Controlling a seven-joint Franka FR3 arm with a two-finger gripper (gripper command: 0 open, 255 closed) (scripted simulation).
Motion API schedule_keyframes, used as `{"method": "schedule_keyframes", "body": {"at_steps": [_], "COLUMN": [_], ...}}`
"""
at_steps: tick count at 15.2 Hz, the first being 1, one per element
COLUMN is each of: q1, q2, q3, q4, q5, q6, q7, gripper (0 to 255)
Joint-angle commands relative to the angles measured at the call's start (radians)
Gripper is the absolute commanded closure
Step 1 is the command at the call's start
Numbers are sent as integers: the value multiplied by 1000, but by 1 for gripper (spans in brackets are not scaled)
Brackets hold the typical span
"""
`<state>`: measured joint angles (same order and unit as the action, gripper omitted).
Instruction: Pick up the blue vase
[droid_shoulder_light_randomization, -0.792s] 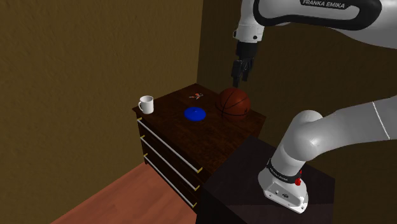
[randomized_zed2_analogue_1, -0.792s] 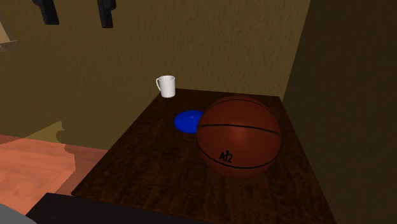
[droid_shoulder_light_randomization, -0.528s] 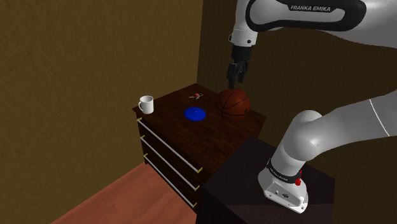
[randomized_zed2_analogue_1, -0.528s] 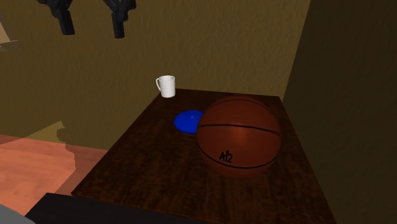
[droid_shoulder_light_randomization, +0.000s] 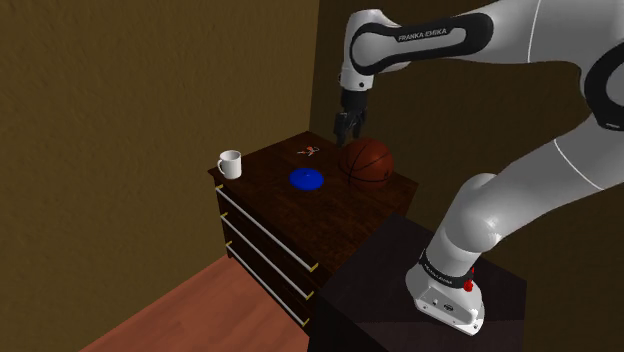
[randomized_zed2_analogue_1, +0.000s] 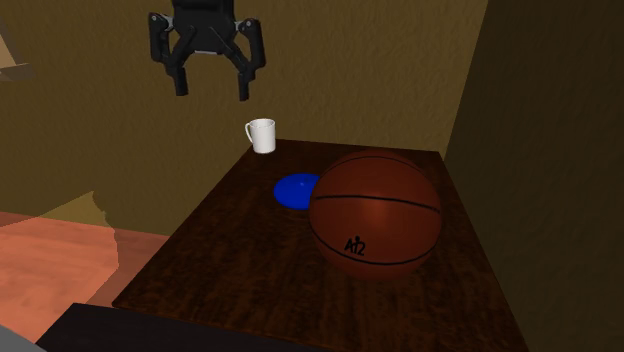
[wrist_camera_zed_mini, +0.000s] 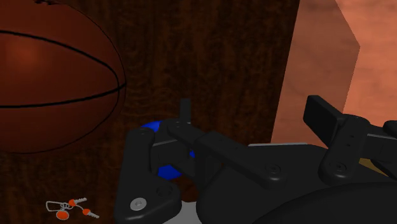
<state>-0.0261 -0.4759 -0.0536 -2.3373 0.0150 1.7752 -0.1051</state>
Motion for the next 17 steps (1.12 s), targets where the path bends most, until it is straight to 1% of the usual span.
{"method": "schedule_keyframes", "body": {"at_steps": [1, 9, 13, 17], "q1": [-4, -16, -24, -37], "q2": [65, 357, 509, 663], "q3": [-10, -47, -59, -66], "q4": [10, 124, 212, 322], "q5": [-1, 14, 32, 56], "q6": [55, 229, 290, 331], "q7": [-12, -64, -92, -120], "gripper": [0, 0, 0, 0]}}
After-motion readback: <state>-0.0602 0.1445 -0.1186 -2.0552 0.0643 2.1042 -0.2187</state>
